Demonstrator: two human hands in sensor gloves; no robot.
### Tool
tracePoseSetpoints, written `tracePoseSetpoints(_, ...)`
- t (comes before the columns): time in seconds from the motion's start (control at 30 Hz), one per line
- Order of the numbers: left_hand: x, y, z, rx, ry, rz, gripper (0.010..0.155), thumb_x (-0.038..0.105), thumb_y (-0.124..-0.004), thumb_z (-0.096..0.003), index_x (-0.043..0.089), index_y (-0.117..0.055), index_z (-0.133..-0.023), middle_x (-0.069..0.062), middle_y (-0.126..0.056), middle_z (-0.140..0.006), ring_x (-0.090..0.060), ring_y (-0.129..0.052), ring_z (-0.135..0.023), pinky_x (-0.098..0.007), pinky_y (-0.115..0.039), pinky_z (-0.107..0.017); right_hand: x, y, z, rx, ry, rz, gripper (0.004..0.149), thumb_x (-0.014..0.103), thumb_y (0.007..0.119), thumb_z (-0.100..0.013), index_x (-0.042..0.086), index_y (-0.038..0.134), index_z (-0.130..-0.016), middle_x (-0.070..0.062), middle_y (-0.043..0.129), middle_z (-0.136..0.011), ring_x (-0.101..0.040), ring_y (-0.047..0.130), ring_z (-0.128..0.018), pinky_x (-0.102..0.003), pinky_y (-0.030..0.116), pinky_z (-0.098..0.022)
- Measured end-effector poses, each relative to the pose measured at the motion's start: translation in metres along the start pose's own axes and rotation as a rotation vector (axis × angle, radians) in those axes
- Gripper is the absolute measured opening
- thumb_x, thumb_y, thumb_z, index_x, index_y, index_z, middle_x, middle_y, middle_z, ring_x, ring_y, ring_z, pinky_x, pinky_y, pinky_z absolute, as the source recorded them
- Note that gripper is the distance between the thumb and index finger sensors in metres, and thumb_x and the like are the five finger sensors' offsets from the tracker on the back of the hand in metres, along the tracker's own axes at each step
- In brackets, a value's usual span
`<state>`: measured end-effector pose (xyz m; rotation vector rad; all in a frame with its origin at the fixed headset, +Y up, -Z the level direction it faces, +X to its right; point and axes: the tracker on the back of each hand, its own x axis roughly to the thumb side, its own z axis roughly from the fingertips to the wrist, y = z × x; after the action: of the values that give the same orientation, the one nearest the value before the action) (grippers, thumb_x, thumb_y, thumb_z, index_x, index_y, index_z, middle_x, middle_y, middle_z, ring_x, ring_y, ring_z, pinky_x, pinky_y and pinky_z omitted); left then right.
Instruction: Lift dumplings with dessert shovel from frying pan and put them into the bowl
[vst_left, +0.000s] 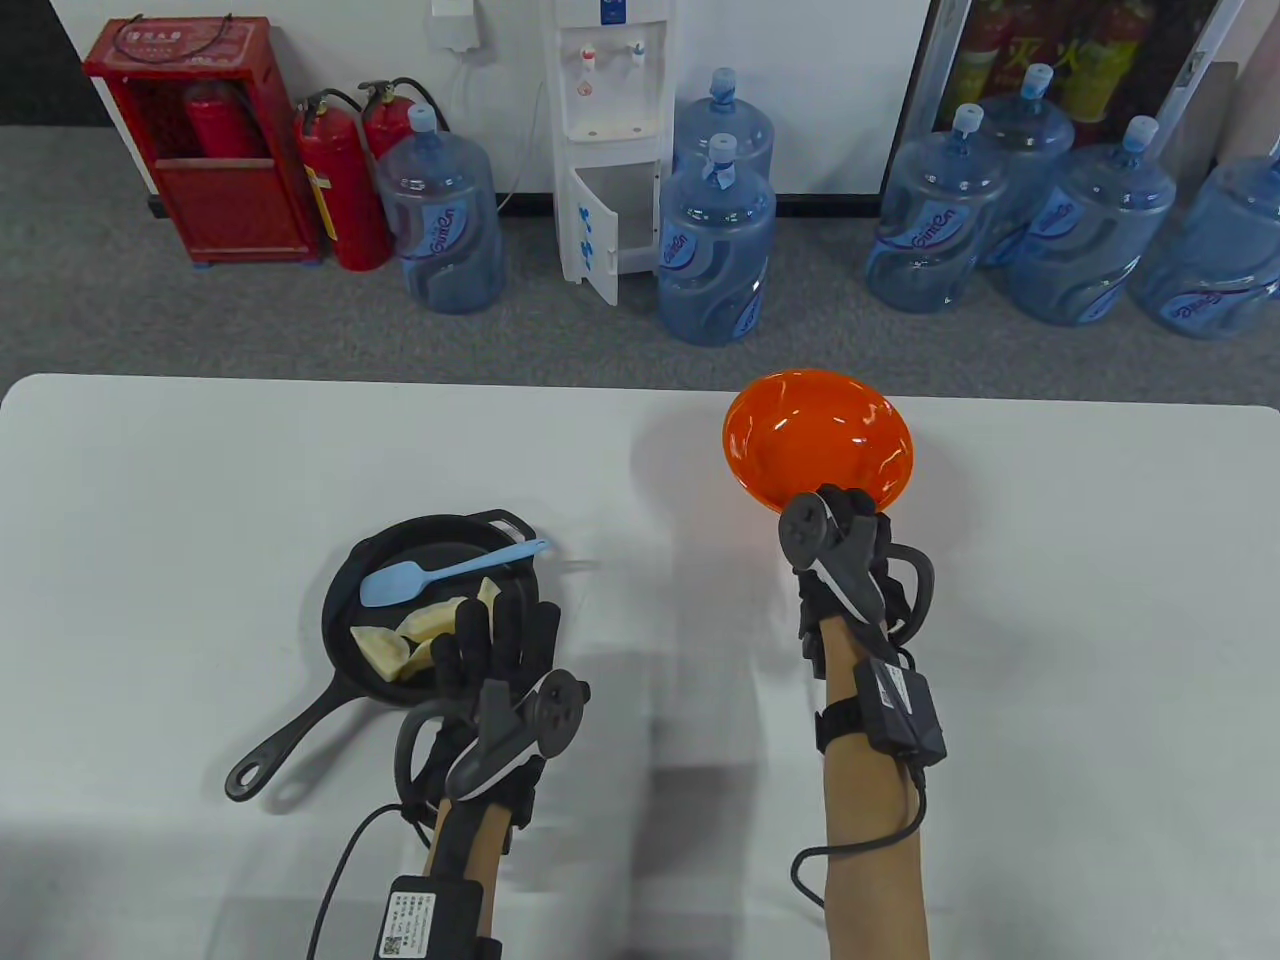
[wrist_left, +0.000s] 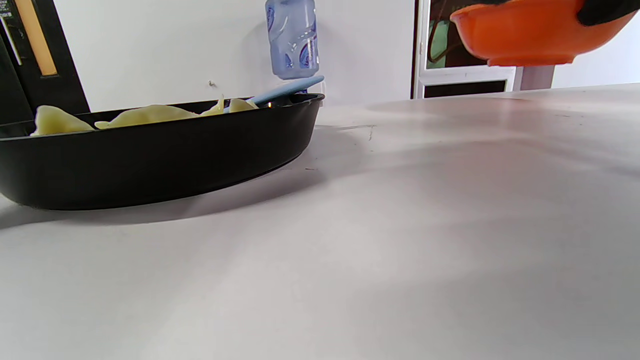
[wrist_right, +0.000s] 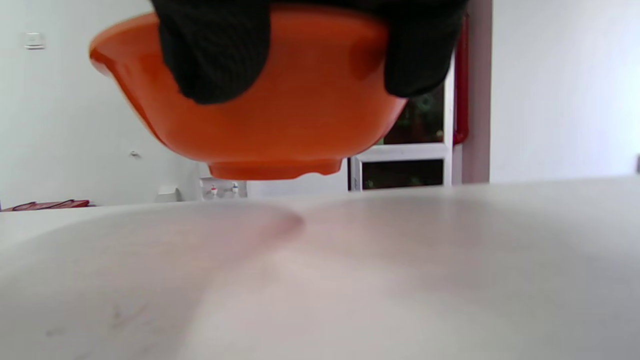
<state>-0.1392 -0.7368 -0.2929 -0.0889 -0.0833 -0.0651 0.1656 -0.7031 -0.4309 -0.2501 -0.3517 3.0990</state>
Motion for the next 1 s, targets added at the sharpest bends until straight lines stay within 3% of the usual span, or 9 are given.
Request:
tracePoseSetpoints(0.53, 0.005, 0.002, 0.001, -0.012, -0.021, 0.037, 0.078, 0.061, -0.049, -0.0597, 0.026, -0.016, -0.121, -0.015, -0.011, -0.125, -0.052, -0.011, -0.113, -0.066, -0.024, -0.077, -0.062, -0.061, 0.07, -0.009, -0.142, 0.096, 0.043, 0.037, 0.076, -0.056, 0.03, 0.084, -0.099, 0.003, 0.077, -0.112, -0.024, 0.072, -0.108, -0.054, 0.07, -0.078)
tracePoseSetpoints(0.77, 0.006, 0.002, 0.001, -0.002, -0.024, 0.025, 0.078, 0.061, -0.049, -0.0597, 0.026, -0.016, -0.121, -0.015, -0.011, -0.125, -0.052, -0.012, -0.113, -0.066, -0.024, -0.077, -0.093, -0.068, 0.102, -0.004, -0.137, 0.089, 0.044, 0.037, 0.077, -0.056, 0.03, 0.084, -0.099, 0.003, 0.077, -0.112, -0.025, 0.073, -0.108, -0.054, 0.07, -0.078)
tracePoseSetpoints(1.0, 0.004, 0.002, 0.002, -0.002, -0.016, 0.025, 0.078, 0.061, -0.049, -0.0598, 0.025, -0.016, -0.121, -0.015, -0.011, -0.125, -0.052, -0.012, -0.113, -0.066, -0.024, -0.077, -0.114, -0.06, 0.125, 0.029, -0.127, 0.086, 0.044, 0.037, 0.077, -0.056, 0.03, 0.084, -0.098, 0.003, 0.077, -0.113, -0.025, 0.073, -0.108, -0.054, 0.071, -0.078)
